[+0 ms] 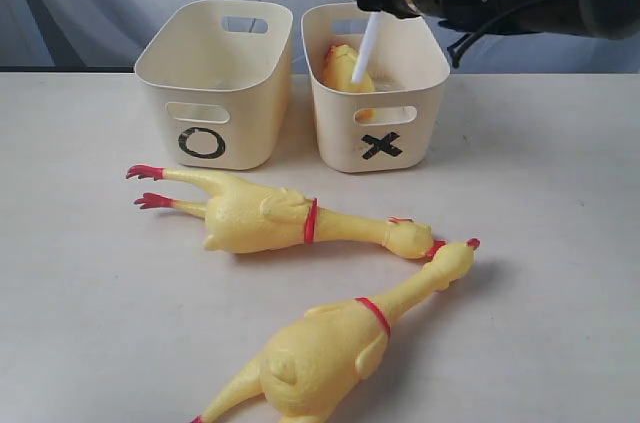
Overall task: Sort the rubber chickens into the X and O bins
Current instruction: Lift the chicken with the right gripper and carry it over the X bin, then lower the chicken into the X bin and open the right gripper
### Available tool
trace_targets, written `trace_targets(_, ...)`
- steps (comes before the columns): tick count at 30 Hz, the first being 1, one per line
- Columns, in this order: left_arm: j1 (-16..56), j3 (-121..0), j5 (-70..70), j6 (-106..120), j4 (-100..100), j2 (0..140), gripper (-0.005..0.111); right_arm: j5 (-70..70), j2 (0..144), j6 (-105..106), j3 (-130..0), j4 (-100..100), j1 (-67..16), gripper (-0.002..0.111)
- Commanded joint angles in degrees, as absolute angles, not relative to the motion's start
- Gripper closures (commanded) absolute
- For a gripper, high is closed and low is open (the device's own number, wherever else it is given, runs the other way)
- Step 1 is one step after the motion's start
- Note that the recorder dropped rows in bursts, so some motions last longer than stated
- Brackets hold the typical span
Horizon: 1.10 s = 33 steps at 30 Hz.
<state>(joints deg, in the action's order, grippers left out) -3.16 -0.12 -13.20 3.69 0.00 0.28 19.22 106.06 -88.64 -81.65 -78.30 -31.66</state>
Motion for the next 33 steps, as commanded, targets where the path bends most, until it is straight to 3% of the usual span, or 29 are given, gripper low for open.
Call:
trace_targets(1,-2.83,0.0,-12.88,3.64,-0.33,0.0,0.107,19.91,108.07,-90.85,-84.44,-84.16,-31.47,0.109)
trace_targets(21,-2.83,0.0,-12.88,3.64,-0.33,0.0,0.107,27.24,117.38,-90.49,-90.12,-99.95,-31.47,0.109)
trace_targets(31,-2.83,0.0,-12.88,3.64,0.0,0.0,0.107,28.15,119.67,-75.11,-90.12,-99.95,-31.47,0.109)
trace_targets(33,-2.83,0.0,-12.88,3.64,0.0,0.0,0.107,28.15,119.76,-75.11,-90.12,-99.95,-31.47,0.104)
